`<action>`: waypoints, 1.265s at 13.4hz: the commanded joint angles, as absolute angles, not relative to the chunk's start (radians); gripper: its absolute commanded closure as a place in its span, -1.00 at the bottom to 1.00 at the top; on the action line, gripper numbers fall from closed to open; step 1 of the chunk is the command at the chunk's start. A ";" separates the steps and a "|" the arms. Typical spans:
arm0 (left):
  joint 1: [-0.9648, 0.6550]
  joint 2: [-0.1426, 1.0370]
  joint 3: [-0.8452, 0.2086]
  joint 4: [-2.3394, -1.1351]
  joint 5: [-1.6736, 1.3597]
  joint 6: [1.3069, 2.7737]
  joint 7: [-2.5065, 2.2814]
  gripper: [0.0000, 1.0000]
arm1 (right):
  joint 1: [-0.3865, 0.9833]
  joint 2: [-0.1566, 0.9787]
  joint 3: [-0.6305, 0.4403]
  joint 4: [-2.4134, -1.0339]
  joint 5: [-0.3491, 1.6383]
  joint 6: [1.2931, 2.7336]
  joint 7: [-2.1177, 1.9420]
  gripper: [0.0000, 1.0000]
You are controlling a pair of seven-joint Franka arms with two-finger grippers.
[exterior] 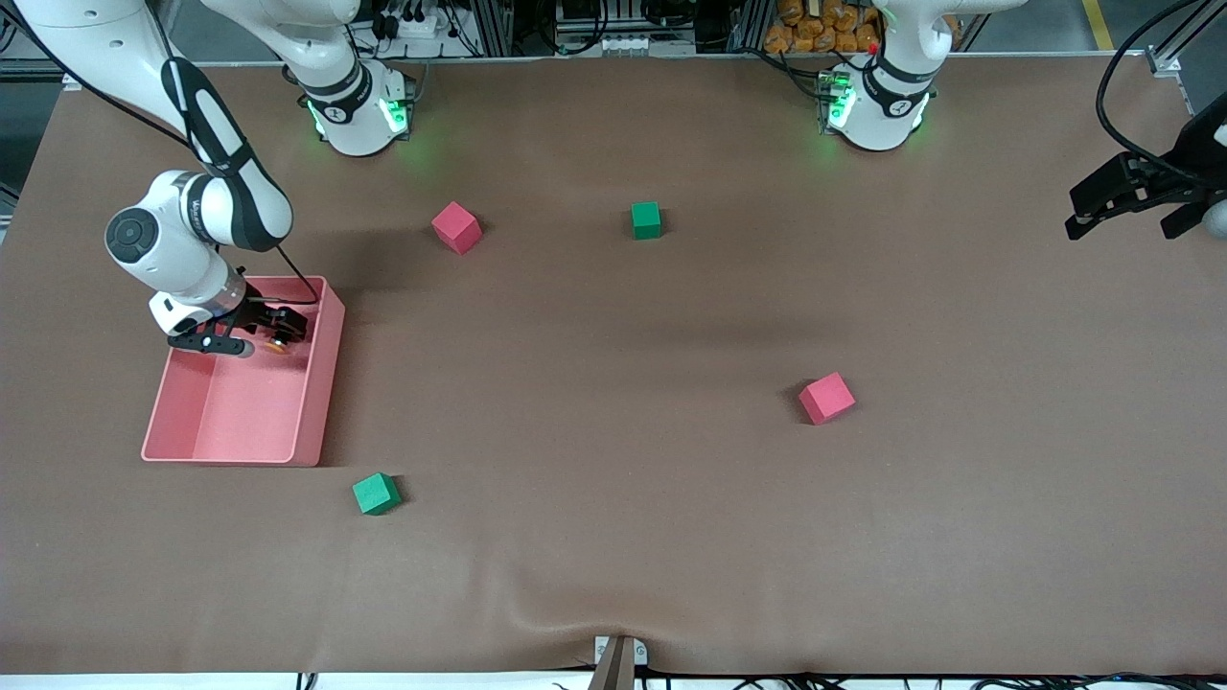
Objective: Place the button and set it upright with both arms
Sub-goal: 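Reach the right gripper into the pink tray toward the button, then close the right gripper on the button's blue base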
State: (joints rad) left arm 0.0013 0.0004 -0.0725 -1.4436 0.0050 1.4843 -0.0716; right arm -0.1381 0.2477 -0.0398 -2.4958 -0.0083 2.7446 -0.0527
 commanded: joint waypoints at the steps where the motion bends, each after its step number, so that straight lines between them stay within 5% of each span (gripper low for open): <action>1: 0.009 0.000 -0.075 -1.442 -0.014 1.473 -0.055 -1.00 | -0.160 0.258 -0.032 -2.511 -0.025 2.775 -0.083 -1.00; 4: 0.009 0.000 -0.075 -1.442 -0.017 1.473 -0.055 -1.00 | -0.160 0.268 -0.032 -2.511 -0.025 2.773 -0.083 -0.89; 6: 0.011 0.002 -0.075 -1.443 -0.017 1.473 -0.055 -1.00 | -0.166 0.271 -0.031 -2.513 -0.025 2.767 -0.083 0.04; 9: 0.011 0.003 -0.075 -1.443 -0.017 1.473 -0.055 -1.00 | -0.166 0.279 -0.031 -2.514 -0.023 2.767 -0.083 0.96; 17: 0.011 0.003 -0.075 -1.443 -0.017 1.473 -0.054 -1.00 | -0.156 0.203 -0.028 -2.458 -0.025 2.703 -0.095 1.00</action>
